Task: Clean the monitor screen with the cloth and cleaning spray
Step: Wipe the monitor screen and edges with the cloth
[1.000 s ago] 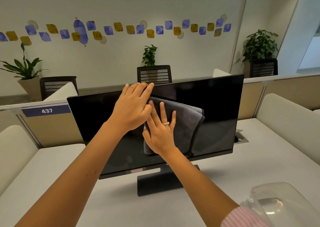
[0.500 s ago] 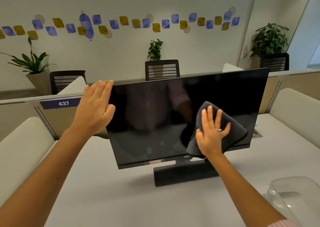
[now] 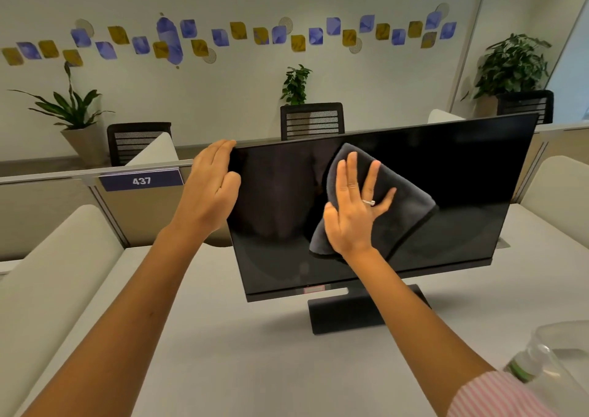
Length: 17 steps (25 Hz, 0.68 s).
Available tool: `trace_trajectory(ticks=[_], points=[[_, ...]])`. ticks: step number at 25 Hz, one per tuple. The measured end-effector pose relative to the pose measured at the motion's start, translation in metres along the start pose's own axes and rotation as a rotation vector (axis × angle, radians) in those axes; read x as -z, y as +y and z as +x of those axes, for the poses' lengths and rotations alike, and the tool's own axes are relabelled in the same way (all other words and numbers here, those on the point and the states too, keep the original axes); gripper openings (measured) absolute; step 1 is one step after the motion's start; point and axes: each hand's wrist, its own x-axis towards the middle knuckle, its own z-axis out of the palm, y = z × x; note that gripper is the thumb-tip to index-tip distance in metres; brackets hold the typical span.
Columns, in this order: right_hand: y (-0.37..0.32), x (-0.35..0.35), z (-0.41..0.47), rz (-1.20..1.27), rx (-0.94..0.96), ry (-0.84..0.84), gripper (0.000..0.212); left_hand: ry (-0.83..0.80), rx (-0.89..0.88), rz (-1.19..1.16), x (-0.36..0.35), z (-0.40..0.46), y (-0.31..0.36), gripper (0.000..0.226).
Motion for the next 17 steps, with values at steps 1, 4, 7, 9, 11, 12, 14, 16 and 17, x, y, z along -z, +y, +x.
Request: trace_trajectory(ticks=[1, 4, 7, 9, 11, 12, 14, 16, 17], points=[[-0.015, -0.006, -0.003, -0.006, 0.028, 0.0, 0.077, -0.01, 0.024, -0.084, 0.001, 0.001, -0.001, 0.056], [-0.052, -0.02, -0.013, -0.013, 0.069, -0.017, 0.077, -0.003, 0.182, -0.482, -0.001, -0.003, -0.003, 0.062], [-0.083, -0.032, -0.024, -0.006, 0.107, -0.032, 0.077, -0.056, 0.29, -0.784, -0.009, -0.022, -0.01, 0.067], [-0.098, -0.038, -0.032, 0.004, 0.182, -0.041, 0.077, -0.126, 0.234, -0.911, -0.016, -0.04, -0.016, 0.059], [-0.113, -0.045, -0.041, -0.005, 0.239, -0.045, 0.075, -0.16, 0.251, -1.05, -0.02, -0.053, -0.026, 0.06], [-0.119, -0.049, -0.045, -0.009, 0.247, -0.045, 0.071, -0.17, 0.279, -1.1, -0.022, -0.057, -0.031, 0.062], [-0.127, -0.056, -0.055, -0.009, 0.246, -0.052, 0.063, -0.173, 0.302, -1.133, -0.028, -0.065, -0.042, 0.056], [-0.129, -0.063, -0.068, -0.019, 0.25, -0.086, 0.061, -0.161, 0.32, -1.137, -0.035, -0.075, -0.052, 0.052], [-0.127, -0.066, -0.076, -0.029, 0.25, -0.108, 0.062, -0.165, 0.34, -1.146, -0.038, -0.079, -0.057, 0.05]])
